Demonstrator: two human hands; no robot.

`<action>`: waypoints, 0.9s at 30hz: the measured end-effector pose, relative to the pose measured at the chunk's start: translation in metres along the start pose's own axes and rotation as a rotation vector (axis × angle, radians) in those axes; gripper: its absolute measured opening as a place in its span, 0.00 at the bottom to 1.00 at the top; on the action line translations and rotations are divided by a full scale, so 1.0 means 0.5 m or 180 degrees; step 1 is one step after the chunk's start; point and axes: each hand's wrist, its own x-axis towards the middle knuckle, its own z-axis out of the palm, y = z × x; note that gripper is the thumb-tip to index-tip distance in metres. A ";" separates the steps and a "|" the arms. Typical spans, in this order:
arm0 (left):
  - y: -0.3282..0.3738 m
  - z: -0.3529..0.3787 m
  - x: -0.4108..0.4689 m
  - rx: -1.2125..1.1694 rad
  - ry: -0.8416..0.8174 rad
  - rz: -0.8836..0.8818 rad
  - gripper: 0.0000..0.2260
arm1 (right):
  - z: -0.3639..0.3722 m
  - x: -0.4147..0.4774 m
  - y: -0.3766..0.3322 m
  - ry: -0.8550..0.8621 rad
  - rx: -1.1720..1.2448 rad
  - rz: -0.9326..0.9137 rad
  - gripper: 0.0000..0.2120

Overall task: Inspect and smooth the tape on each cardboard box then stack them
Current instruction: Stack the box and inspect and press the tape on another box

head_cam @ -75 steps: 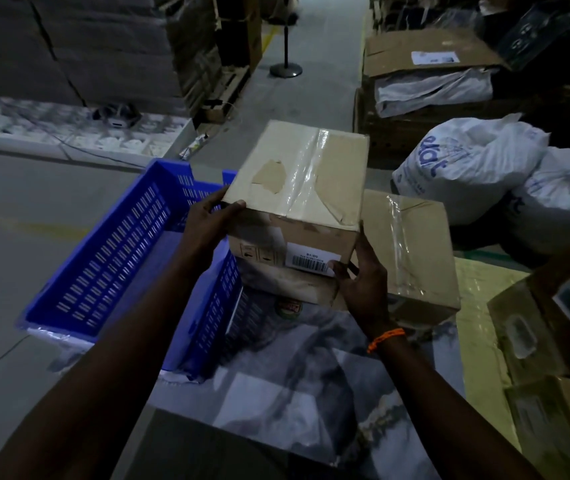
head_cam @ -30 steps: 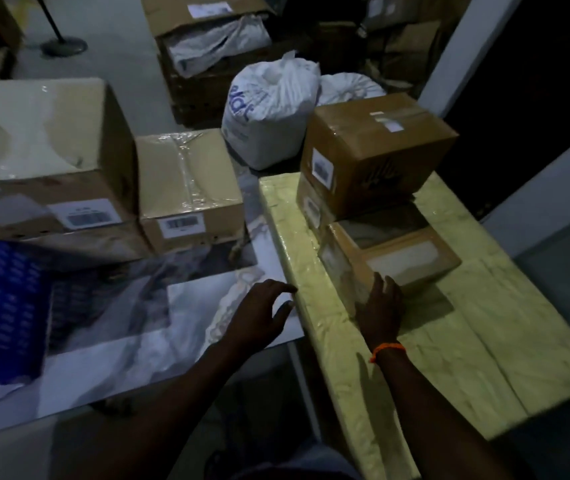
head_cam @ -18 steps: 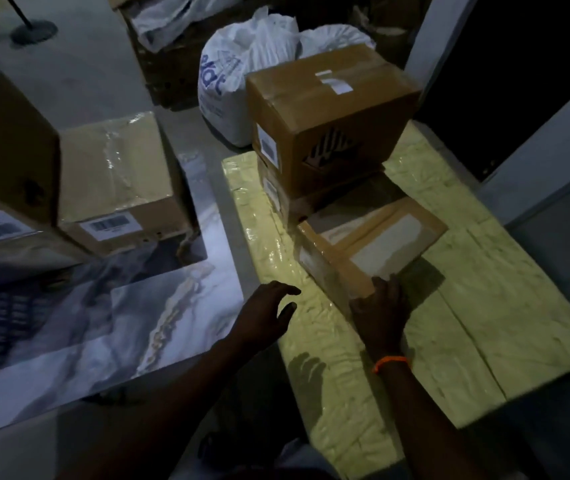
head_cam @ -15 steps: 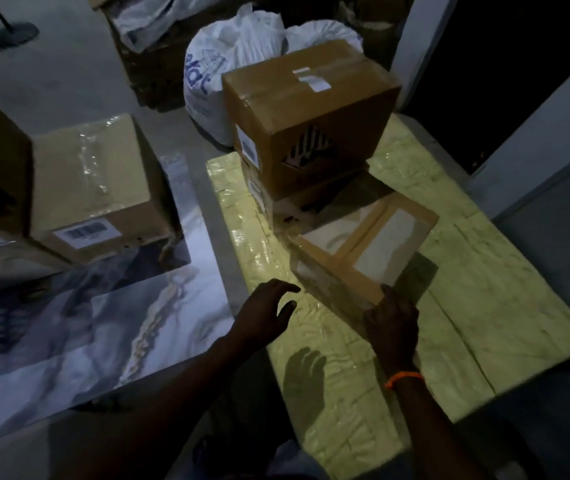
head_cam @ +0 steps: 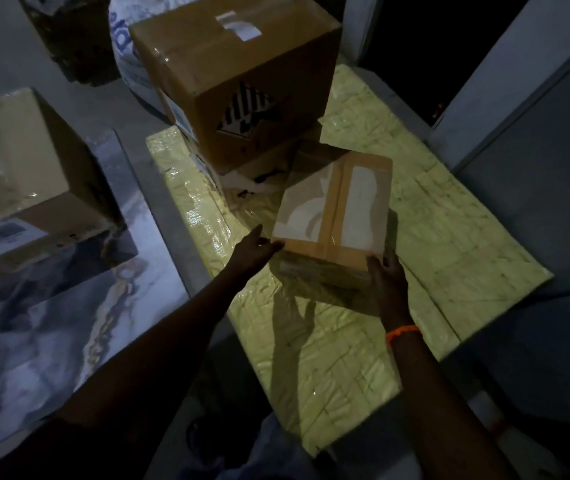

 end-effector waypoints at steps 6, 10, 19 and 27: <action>-0.044 -0.026 -0.134 -0.0342 -0.0103 0.0124 0.26 | -0.006 -0.081 -0.016 0.0153 0.0193 -0.0149 0.27; -0.072 -0.082 -0.239 -0.1235 -0.0047 0.0133 0.18 | 0.016 -0.178 -0.062 0.0017 0.0460 -0.0426 0.30; -0.250 -0.320 -0.547 -0.1558 0.0874 0.0593 0.24 | 0.177 -0.465 -0.175 -0.1036 0.0756 -0.0959 0.35; -0.472 -0.409 -0.801 -0.2147 0.1957 0.0330 0.16 | 0.417 -0.658 -0.172 -0.2397 0.0153 -0.1459 0.37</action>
